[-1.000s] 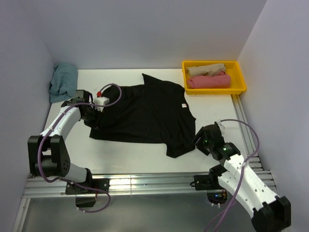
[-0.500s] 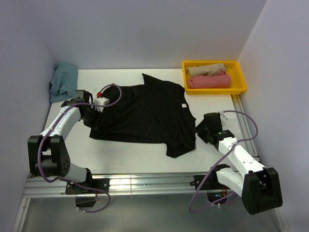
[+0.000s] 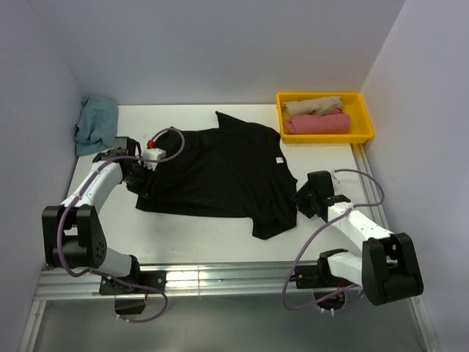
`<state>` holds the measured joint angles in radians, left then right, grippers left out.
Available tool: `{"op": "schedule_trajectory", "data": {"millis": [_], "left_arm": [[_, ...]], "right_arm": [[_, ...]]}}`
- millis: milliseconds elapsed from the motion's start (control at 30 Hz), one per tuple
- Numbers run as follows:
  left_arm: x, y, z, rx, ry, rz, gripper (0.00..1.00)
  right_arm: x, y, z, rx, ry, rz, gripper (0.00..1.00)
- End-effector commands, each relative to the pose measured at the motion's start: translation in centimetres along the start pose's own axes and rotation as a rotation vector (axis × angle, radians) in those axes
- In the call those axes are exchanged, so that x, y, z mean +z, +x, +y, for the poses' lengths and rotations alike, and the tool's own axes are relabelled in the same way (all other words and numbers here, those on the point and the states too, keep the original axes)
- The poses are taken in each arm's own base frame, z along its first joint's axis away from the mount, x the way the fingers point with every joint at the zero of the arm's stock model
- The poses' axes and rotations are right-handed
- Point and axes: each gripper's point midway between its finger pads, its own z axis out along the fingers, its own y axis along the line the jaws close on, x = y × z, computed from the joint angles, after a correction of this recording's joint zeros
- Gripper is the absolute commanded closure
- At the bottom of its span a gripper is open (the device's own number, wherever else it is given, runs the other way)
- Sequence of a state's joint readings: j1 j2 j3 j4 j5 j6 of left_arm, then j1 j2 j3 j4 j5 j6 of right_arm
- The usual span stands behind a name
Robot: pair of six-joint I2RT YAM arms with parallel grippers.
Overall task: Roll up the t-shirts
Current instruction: Flatten the tshirt
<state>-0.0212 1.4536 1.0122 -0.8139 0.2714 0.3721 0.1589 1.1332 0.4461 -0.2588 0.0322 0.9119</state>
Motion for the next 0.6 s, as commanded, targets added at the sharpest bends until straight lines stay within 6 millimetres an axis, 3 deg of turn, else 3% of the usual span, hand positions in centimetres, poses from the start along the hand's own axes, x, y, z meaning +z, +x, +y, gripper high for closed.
{"op": "schedule_trajectory", "data": {"millis": [0,100,200,233,300,433,467,567], "left_arm": [[-1.1,-0.9,0.0,0.018,-0.006,-0.039,1.0],[-1.2,-0.9,0.0,0.02,-0.01,-0.04,1.0],[-1.2,-0.9,0.0,0.022,-0.01,-0.045,1.0],[-1.3,-0.9,0.0,0.019,-0.013,-0.047,1.0],[-1.4,-1.1,0.2,0.018,-0.023,-0.055,1.0],[-2.3,-1.9,0.6,0.01,-0.038,-0.078,1.0],[-2.8,-2.4,0.8,0.015,-0.05,-0.093,1.0],[-3.4,-2.8,1.8,-0.006,-0.065,-0.106,1.0]], "right_arm": [[0.8,0.2,0.4,0.024,-0.021,0.01,0.46],[1.3,0.4,0.3,0.024,-0.013,0.022,0.51],[1.5,0.4,0.2,0.036,-0.011,0.02,0.72],[1.4,0.3,0.4,0.037,-0.017,0.01,0.87],[0.9,-0.2,0.9,0.037,-0.035,-0.004,0.98],[-1.2,-2.8,2.7,0.017,-0.062,-0.077,1.0],[-2.5,-4.5,4.0,0.011,-0.096,-0.127,1.0],[-4.8,-7.0,5.3,0.003,-0.124,-0.19,1.0]]}}
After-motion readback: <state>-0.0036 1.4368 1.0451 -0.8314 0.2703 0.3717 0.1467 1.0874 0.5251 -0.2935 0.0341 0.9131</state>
